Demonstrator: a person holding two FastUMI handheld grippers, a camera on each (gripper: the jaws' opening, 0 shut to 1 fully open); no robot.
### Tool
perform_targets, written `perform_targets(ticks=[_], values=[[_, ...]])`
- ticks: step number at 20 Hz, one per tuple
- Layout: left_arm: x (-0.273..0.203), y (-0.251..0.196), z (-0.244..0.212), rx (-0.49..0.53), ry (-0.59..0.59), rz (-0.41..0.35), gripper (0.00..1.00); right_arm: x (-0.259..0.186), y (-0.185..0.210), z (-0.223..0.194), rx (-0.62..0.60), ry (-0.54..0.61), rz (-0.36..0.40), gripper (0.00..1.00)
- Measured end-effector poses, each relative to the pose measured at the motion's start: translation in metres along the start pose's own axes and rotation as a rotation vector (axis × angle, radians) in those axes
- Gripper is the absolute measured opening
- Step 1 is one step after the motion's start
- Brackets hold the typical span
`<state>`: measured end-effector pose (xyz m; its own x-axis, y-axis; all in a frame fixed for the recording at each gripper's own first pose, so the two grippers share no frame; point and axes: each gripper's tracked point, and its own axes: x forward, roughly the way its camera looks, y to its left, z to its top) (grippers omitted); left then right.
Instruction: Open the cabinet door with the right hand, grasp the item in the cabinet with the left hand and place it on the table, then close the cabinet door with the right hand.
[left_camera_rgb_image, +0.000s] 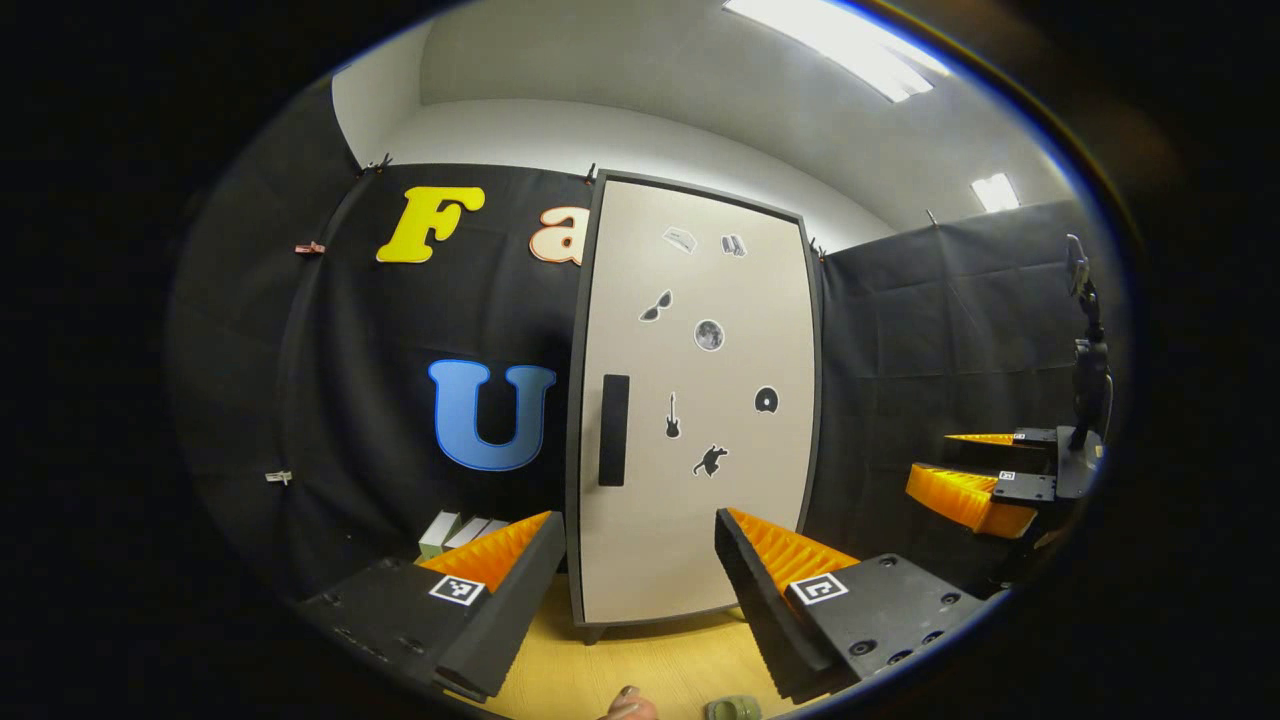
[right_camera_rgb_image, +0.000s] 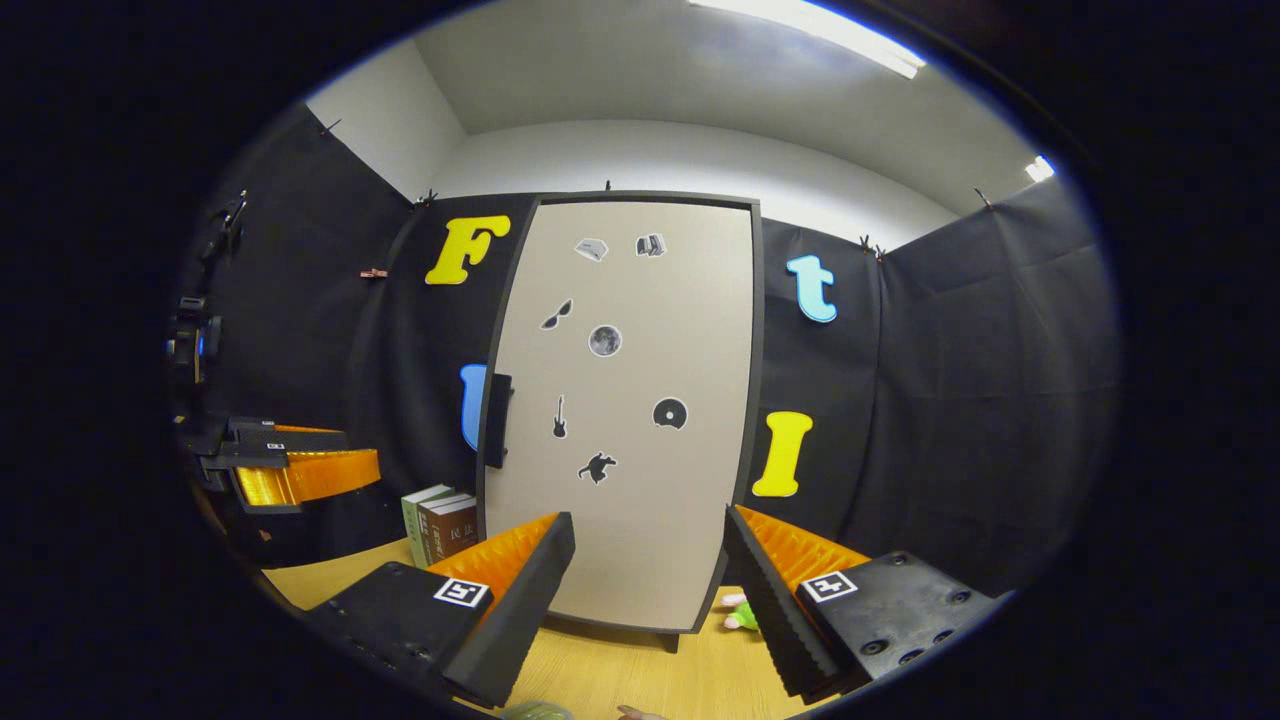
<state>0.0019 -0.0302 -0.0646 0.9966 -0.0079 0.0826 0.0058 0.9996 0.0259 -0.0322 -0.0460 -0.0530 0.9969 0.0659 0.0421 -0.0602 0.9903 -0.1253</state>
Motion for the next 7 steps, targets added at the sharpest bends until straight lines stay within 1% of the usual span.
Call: perform_targets(ticks=[6, 7], values=[[0.000, 0.002, -0.001, 0.003, 0.001, 0.003, 0.95, 0.001, 0.001, -0.002, -0.005, 0.007, 0.004, 0.97], [0.000, 0.002, -0.001, 0.002, 0.001, 0.002, 0.95, -0.001, 0.006, 0.008, -0.007, 0.007, 0.004, 0.97]])
